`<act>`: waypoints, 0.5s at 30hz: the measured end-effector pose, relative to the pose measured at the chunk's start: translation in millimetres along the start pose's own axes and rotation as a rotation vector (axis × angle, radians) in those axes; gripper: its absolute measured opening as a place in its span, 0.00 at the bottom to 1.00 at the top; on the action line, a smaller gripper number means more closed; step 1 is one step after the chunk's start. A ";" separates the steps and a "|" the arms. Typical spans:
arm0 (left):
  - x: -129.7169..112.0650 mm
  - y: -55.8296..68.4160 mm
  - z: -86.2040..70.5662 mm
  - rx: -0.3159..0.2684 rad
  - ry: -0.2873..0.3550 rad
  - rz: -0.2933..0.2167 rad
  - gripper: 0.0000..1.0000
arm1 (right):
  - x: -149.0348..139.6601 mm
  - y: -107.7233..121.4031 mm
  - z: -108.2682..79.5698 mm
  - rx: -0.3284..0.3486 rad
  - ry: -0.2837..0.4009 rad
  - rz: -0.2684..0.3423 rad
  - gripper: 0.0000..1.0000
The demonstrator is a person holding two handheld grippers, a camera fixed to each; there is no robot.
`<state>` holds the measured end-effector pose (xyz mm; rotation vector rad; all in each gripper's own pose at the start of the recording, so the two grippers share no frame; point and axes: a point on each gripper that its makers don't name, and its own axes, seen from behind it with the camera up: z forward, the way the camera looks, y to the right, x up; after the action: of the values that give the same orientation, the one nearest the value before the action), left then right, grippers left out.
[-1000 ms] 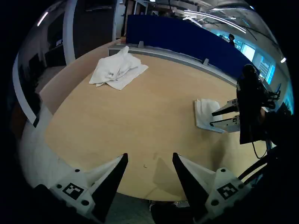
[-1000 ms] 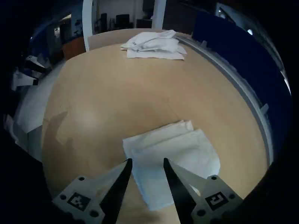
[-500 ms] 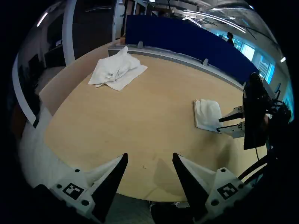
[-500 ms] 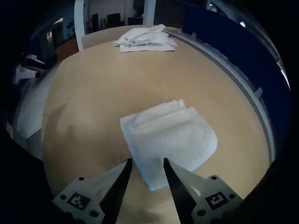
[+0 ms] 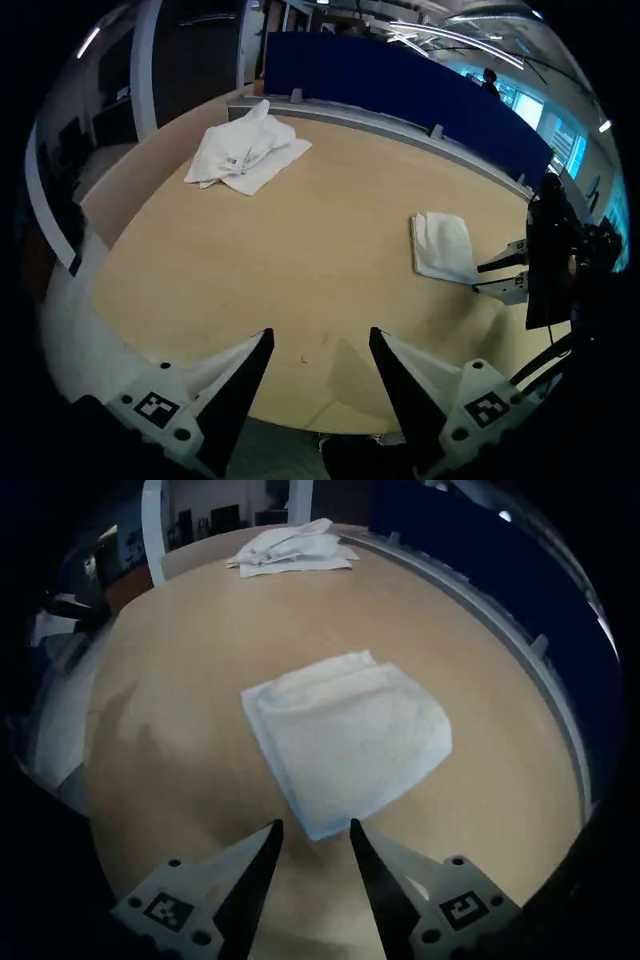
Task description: Fold towel
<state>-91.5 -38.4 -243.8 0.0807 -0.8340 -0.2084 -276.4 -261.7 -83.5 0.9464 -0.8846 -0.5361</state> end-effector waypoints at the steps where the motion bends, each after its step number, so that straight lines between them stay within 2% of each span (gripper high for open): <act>1: 0.2 0.3 0.2 -0.001 0.000 0.001 0.88 | -0.6 0.1 0.3 0.000 0.000 0.004 0.64; 8: 1.0 2.3 0.8 -0.004 0.001 0.001 0.88 | -5.3 -2.0 4.1 0.005 -0.004 0.034 0.50; 15: 1.3 1.2 2.4 -0.003 -0.001 0.000 0.88 | -7.6 -1.6 5.0 0.007 -0.004 0.071 0.28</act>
<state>-92.3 -37.5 -241.0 0.0774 -0.8342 -0.2097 -284.8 -259.3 -86.5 0.9171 -0.9203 -0.4746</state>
